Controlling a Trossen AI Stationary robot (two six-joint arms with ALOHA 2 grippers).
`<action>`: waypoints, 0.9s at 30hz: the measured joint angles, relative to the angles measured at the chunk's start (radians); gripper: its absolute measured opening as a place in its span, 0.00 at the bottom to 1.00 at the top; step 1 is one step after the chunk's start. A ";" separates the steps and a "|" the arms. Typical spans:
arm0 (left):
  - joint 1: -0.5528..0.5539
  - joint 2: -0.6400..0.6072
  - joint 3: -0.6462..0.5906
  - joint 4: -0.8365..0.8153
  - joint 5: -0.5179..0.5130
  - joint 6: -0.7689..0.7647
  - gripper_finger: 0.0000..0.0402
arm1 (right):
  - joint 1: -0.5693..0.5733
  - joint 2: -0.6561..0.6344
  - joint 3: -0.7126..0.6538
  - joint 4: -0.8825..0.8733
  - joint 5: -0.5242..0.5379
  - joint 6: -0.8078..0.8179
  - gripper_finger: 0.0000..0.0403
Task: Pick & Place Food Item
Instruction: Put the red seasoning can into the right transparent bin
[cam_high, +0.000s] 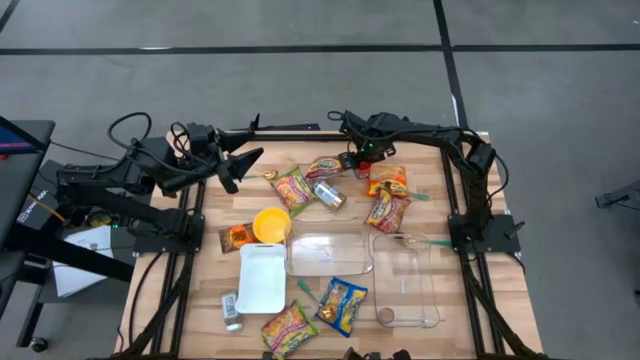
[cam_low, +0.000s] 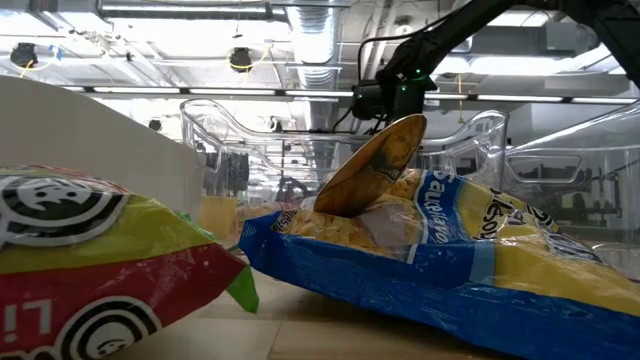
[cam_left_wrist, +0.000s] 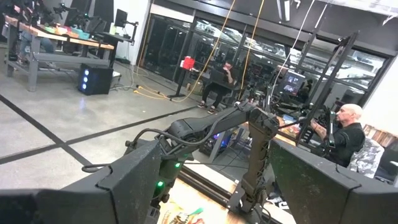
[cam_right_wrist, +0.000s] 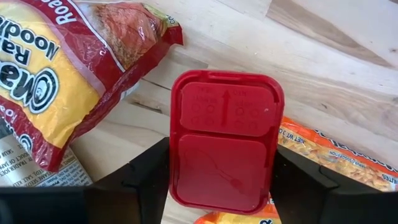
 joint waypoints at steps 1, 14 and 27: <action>0.000 0.000 0.000 0.000 0.000 0.000 0.74 | 0.001 0.000 0.000 0.000 0.002 0.000 0.54; 0.000 0.000 0.000 0.000 0.000 0.001 0.74 | 0.027 -0.009 -0.002 -0.022 -0.002 -0.013 0.54; 0.000 0.000 0.000 0.000 0.000 0.001 0.74 | 0.065 -0.119 0.001 -0.061 -0.003 -0.042 0.54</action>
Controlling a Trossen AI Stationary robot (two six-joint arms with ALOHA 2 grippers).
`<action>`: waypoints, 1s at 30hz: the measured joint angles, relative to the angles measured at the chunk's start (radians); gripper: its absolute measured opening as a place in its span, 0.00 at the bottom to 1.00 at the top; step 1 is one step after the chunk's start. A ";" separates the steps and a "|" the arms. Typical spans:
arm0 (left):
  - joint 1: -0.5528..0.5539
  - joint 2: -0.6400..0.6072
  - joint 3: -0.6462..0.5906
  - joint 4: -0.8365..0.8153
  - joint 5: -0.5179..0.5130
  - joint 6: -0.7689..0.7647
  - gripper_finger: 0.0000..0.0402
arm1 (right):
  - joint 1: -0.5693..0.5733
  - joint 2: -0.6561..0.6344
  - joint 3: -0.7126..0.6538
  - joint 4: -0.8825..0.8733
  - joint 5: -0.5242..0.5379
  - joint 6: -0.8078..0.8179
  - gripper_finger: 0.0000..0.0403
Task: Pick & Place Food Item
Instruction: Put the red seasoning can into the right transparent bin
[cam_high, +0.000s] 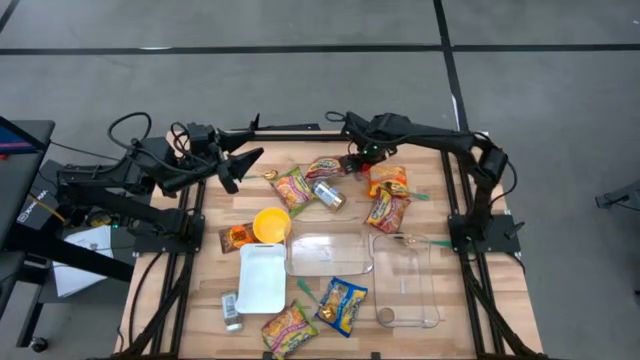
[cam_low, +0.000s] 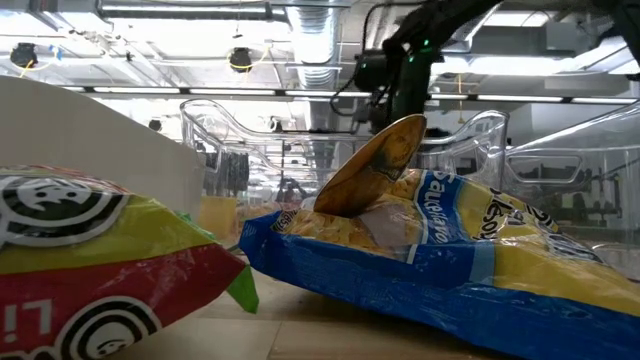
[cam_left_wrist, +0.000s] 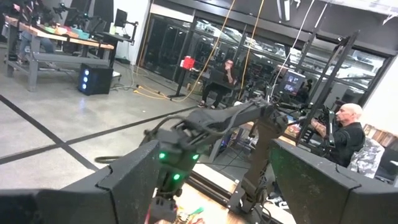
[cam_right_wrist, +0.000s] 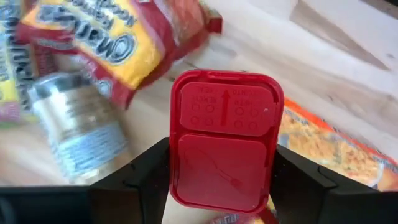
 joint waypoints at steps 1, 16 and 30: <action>0.000 0.000 0.000 0.000 0.000 0.000 0.74 | 0.004 -0.015 0.000 -0.009 0.000 0.000 0.54; 0.000 0.000 0.000 0.000 0.000 -0.002 0.74 | 0.072 -0.320 0.000 -0.055 -0.070 -0.001 0.54; 0.000 0.000 0.000 0.000 0.000 -0.003 0.74 | 0.183 -0.475 0.000 -0.177 -0.108 -0.007 0.54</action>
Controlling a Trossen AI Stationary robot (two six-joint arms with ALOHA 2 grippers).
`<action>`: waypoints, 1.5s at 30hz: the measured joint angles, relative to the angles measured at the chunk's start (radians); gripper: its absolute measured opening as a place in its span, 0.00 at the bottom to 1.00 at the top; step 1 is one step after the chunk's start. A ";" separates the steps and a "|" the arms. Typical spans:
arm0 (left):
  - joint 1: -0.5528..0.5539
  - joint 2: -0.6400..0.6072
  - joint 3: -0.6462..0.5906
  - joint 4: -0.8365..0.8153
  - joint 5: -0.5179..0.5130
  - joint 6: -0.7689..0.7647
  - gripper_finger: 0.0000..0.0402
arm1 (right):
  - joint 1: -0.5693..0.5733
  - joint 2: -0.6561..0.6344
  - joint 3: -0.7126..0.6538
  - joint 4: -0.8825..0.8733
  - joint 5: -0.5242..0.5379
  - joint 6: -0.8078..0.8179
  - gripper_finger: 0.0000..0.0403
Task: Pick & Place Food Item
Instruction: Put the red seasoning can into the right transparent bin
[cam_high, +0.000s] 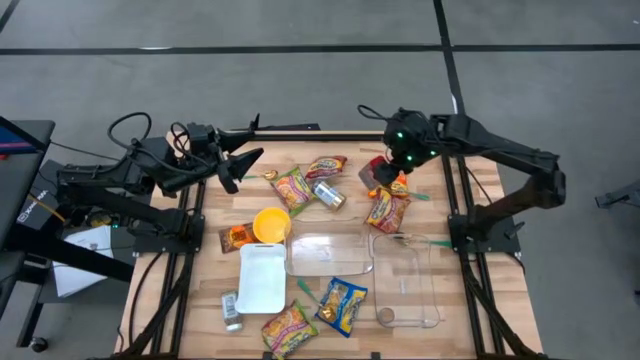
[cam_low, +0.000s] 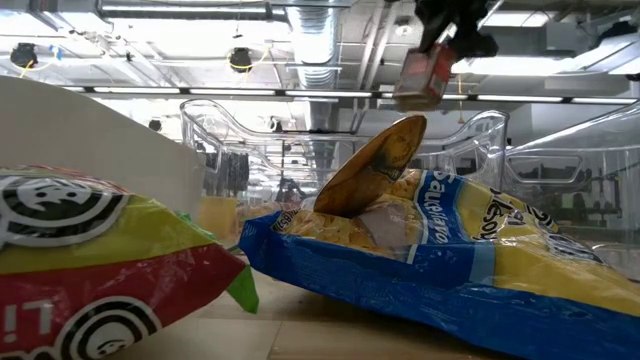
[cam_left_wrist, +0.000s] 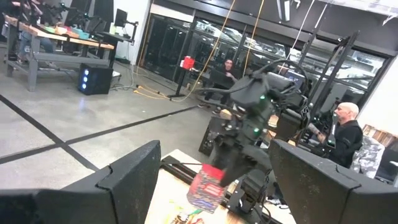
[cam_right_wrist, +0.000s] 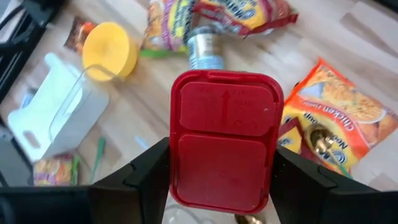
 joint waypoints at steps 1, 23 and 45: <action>0.000 0.000 0.000 0.000 0.000 0.000 0.74 | 0.012 -0.005 0.000 -0.008 0.000 0.005 0.54; 0.000 0.073 0.000 -0.002 0.032 -0.024 0.74 | 0.401 -0.021 0.000 -0.161 0.022 0.337 0.54; 0.000 0.072 0.000 0.000 0.031 -0.015 0.74 | 0.862 -0.011 -0.067 -0.189 0.223 1.105 0.54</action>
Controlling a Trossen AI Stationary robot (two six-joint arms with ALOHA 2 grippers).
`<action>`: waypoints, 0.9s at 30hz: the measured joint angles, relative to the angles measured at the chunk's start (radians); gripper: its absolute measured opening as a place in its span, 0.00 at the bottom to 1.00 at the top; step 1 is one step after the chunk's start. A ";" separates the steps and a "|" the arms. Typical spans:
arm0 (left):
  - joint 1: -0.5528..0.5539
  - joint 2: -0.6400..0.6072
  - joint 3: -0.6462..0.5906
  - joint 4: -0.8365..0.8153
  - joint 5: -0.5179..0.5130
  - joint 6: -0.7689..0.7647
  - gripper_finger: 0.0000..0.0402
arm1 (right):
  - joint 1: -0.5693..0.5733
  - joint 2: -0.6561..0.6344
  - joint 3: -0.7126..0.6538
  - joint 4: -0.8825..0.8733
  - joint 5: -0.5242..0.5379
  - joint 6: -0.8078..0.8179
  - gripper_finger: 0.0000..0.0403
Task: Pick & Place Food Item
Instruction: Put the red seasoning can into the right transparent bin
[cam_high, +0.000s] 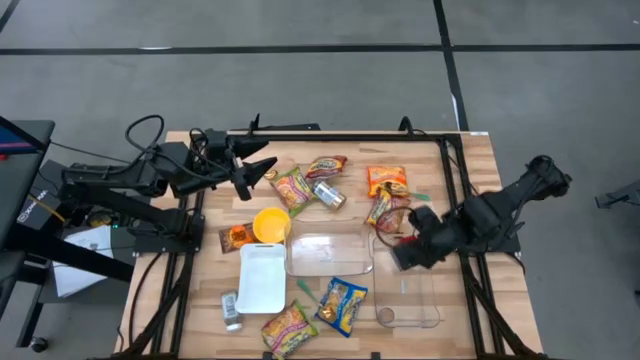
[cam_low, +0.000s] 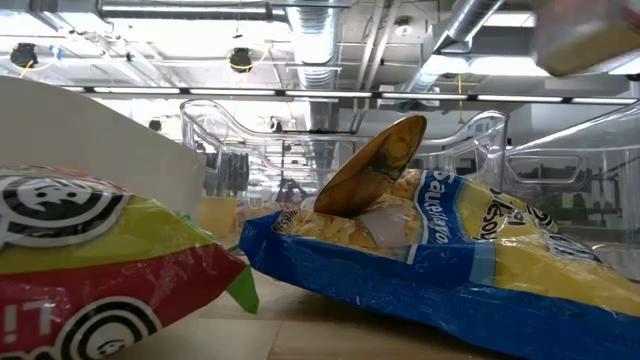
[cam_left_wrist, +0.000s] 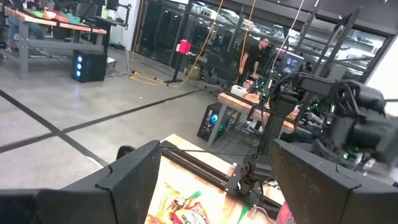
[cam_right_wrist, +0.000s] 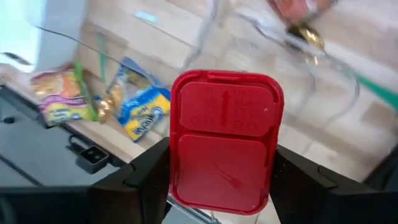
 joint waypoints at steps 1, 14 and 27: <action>0.000 0.000 0.000 0.000 0.000 0.000 0.74 | 0.020 0.002 -0.017 -0.001 0.000 0.032 0.54; 0.005 0.000 0.000 0.001 -0.002 -0.007 0.74 | 0.168 0.002 -0.184 0.088 -0.001 0.365 0.54; 0.007 0.000 0.000 0.002 -0.036 -0.009 0.74 | 0.177 0.063 -0.257 0.223 -0.008 0.431 0.54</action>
